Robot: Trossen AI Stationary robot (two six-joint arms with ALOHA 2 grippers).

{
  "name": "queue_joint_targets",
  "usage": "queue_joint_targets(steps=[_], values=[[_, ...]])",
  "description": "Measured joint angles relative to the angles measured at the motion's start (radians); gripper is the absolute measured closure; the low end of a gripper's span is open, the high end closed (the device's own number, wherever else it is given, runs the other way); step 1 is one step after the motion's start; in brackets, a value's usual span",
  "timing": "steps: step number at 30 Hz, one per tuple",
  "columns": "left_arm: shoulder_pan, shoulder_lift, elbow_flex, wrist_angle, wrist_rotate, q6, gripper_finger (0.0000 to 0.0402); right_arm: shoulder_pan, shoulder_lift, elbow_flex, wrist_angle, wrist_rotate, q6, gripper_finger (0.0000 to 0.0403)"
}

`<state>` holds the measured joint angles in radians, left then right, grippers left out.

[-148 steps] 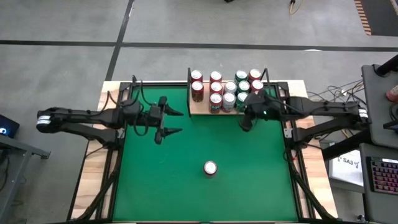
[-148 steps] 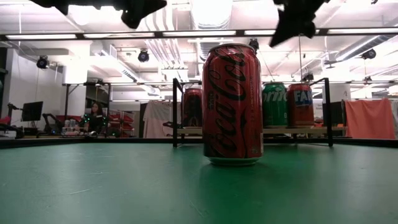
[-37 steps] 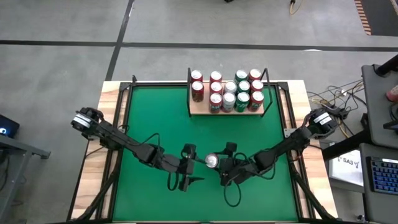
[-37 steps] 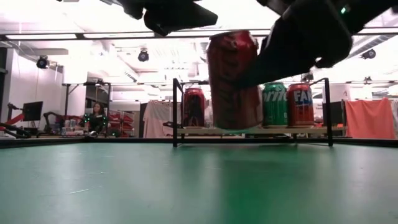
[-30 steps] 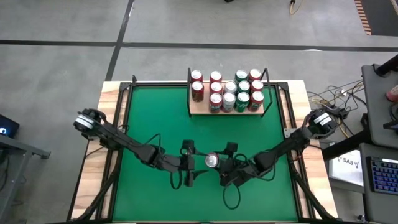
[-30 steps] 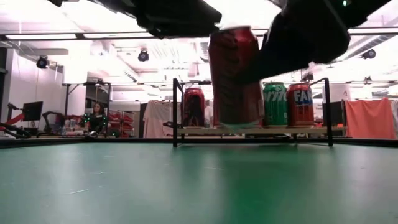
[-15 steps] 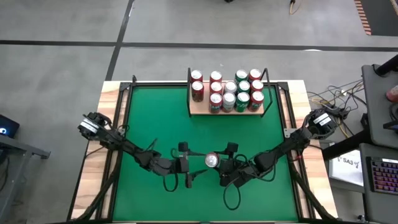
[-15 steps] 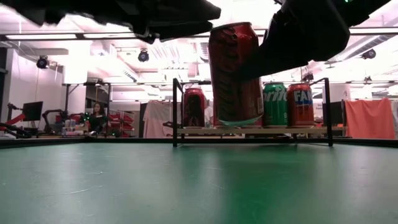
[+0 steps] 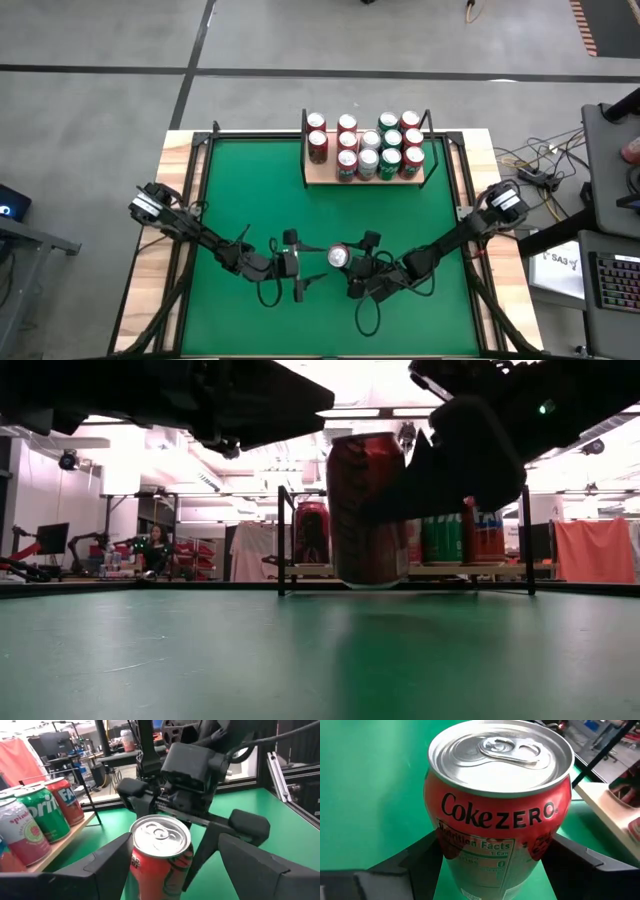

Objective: Place canned beverage on shelf
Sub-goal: Put the red-black soda can on the shelf aligned with the other red-black soda can

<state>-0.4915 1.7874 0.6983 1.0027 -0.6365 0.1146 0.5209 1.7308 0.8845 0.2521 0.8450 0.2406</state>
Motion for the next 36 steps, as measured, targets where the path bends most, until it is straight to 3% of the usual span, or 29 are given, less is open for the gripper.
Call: queue_joint_targets(steps=[16,26,36], values=[[0.021,-0.002,-0.007,-0.009,0.033,-0.057,0.0123,-0.004,0.001,0.009,0.116,0.006,-0.111,0.0127],[0.036,0.000,-0.007,-0.019,0.051,-0.069,0.0077,-0.005,0.001,0.014,0.204,-0.034,-0.163,0.0127],[0.038,0.000,0.022,-0.027,0.037,-0.065,0.0072,-0.016,0.000,0.013,0.229,-0.032,-0.198,0.0127]])
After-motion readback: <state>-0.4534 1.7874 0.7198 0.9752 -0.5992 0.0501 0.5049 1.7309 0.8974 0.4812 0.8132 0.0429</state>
